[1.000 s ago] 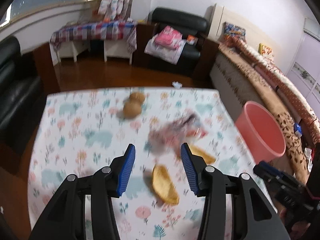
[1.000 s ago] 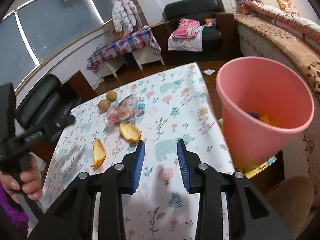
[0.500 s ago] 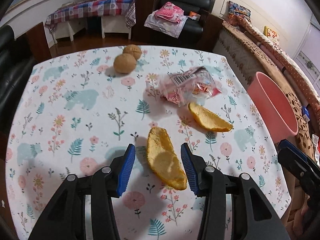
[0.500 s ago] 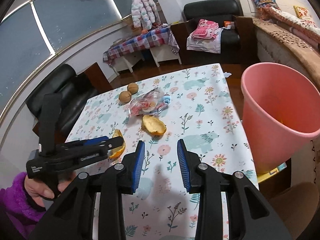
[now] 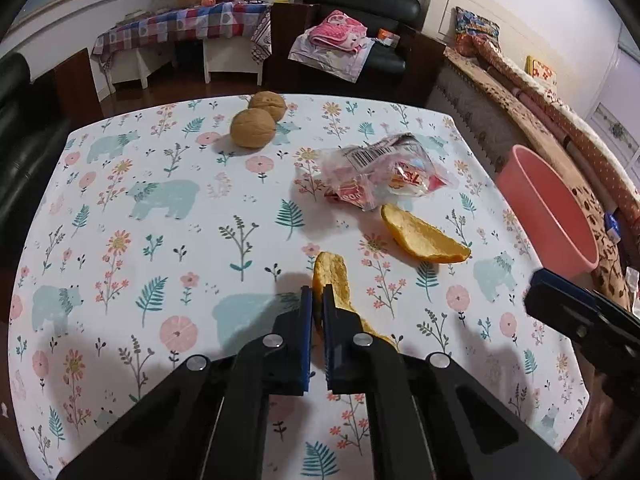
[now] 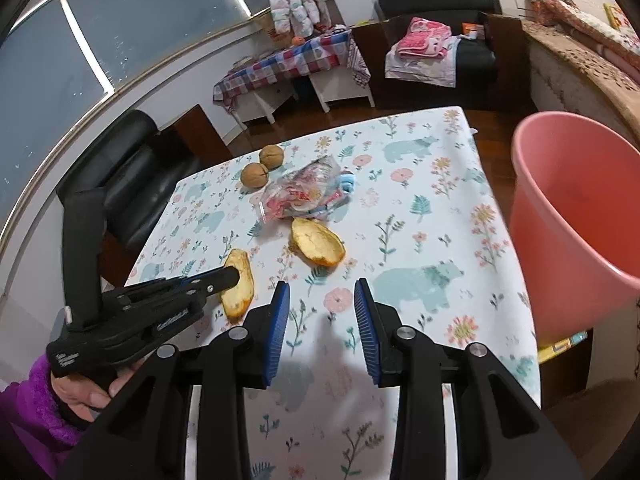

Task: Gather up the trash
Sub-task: 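Grasp an orange peel with the left tool while the right tool grasps another peel, then carry both orange peels over the pink bucket and open both tools to drop them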

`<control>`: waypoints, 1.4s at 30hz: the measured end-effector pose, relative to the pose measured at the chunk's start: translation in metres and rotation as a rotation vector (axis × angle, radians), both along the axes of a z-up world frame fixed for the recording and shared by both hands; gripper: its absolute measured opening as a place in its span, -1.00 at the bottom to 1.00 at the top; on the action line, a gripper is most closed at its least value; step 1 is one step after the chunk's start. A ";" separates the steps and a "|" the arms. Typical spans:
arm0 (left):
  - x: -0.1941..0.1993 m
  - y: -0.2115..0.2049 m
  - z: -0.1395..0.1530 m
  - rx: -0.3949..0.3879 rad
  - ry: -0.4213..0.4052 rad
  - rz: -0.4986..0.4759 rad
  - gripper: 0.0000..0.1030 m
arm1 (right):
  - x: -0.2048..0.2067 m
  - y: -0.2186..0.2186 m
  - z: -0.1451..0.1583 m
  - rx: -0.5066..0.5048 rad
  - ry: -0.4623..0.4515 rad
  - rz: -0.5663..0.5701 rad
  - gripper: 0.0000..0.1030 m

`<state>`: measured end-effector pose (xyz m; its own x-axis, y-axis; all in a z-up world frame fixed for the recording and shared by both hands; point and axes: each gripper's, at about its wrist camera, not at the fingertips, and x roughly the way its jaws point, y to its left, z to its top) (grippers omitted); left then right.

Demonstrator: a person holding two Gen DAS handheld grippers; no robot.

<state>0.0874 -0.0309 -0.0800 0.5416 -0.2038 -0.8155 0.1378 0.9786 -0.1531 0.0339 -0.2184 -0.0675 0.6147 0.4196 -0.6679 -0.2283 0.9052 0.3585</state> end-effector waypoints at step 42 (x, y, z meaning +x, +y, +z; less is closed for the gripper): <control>-0.014 0.020 0.019 -0.054 -0.049 0.040 -0.93 | 0.032 0.027 -0.012 -0.097 0.021 0.062 -0.85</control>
